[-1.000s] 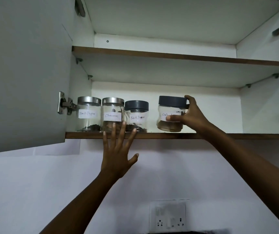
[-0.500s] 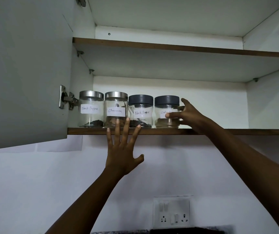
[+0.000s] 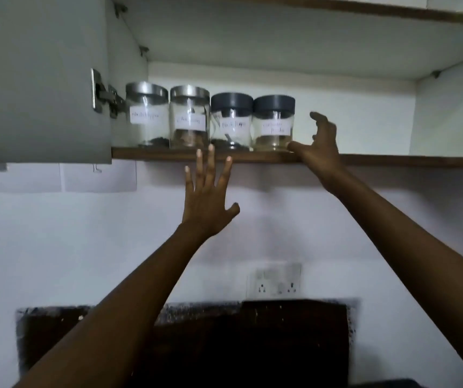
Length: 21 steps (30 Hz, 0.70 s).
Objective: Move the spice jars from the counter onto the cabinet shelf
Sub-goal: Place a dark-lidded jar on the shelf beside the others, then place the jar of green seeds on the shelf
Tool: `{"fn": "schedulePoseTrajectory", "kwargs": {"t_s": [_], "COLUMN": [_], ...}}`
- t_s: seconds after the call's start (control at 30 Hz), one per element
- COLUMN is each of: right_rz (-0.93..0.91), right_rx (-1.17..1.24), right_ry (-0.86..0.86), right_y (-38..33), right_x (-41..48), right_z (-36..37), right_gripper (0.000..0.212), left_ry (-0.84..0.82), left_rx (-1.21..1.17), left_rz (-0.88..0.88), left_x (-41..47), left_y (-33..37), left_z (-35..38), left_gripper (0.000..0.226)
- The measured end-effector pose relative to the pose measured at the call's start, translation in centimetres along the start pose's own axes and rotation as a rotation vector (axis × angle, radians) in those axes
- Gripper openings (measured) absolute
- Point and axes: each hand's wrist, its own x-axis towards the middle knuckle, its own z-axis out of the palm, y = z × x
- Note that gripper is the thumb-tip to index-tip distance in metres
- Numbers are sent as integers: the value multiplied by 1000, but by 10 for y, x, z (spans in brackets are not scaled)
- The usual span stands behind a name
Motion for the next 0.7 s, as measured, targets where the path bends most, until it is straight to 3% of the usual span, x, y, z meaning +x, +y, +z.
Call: {"fn": "schedulePoseTrajectory", "kwargs": {"t_s": [0.1, 0.17, 0.33, 0.7], "right_rz": [-82, -71, 113, 624], "right_rx": [14, 63, 113, -227], "right_ry": [92, 103, -16, -272], "right_y": [7, 17, 66, 207], "right_x": [-55, -97, -212, -395], "right_z": [-17, -27, -39, -52], "right_gripper": [53, 41, 18, 20], "left_ry": [53, 50, -65, -633], "left_rx": [-191, -357, -598, -859], "left_rz": [111, 101, 42, -65], "left_x": [-45, -85, -187, -339], "left_y": [19, 34, 83, 145], "left_z": [-4, -4, -4, 39], "left_gripper": [54, 41, 34, 30]}}
